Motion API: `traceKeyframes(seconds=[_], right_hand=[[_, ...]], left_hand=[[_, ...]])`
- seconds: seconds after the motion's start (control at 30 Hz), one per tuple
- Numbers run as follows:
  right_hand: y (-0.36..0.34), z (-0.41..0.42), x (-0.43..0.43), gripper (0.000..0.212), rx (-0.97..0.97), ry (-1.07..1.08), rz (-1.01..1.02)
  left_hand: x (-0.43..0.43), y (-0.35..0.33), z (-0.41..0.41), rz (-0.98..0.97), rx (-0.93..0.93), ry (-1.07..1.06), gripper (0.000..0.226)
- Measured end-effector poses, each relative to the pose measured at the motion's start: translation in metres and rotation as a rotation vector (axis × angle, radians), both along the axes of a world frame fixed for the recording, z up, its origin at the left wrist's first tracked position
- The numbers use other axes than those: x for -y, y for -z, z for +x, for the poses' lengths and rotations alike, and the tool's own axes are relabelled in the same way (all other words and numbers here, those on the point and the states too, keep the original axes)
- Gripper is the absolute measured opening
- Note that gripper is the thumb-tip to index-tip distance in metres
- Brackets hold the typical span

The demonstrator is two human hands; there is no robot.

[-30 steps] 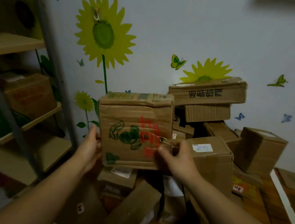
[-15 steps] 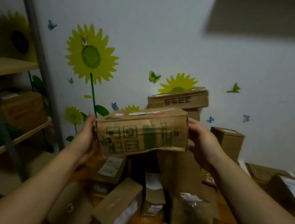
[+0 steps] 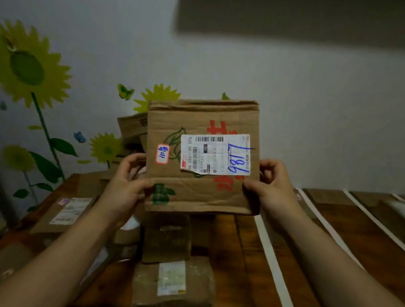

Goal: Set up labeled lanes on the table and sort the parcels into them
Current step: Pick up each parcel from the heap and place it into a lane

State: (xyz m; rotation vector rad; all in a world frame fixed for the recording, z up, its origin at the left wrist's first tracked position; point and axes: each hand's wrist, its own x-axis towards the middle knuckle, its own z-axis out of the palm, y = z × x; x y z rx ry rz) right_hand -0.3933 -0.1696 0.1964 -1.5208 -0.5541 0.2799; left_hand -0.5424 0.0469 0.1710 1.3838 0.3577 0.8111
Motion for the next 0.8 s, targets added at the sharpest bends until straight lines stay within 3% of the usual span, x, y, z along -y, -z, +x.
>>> traceKeyframes(seconds=[0.1,0.23,0.4,0.47,0.63,0.7,0.73,0.8], right_hand=[[-0.001,0.003,0.035,0.049,0.02,0.073,0.008],[0.001,0.01,0.074,0.077,0.031,0.237,-0.009],[0.014,0.02,0.119,0.048,-0.077,0.345,-0.057],[0.02,0.028,0.14,0.059,-0.084,0.481,-0.154],[0.039,0.044,0.211,0.081,-0.067,0.641,-0.156],[0.047,0.051,0.241,0.053,-0.119,0.606,-0.156],[0.054,0.058,0.257,0.033,-0.165,0.586,-0.139],[0.069,0.07,0.289,0.017,-0.231,0.586,-0.165]], left_hand=[[0.023,-0.002,0.023,0.039,-0.008,0.036,0.044],[0.043,-0.01,0.055,0.088,-0.029,0.045,0.039],[0.074,0.0,0.091,0.126,-0.153,0.31,0.044],[0.09,0.006,0.104,0.127,-0.19,0.391,0.049],[0.144,0.006,0.14,0.233,-0.274,0.504,0.046],[0.167,0.006,0.159,0.251,-0.295,0.502,0.049],[0.18,0.009,0.169,0.236,-0.297,0.438,0.056],[0.21,0.021,0.191,0.146,-0.324,0.249,0.071]])
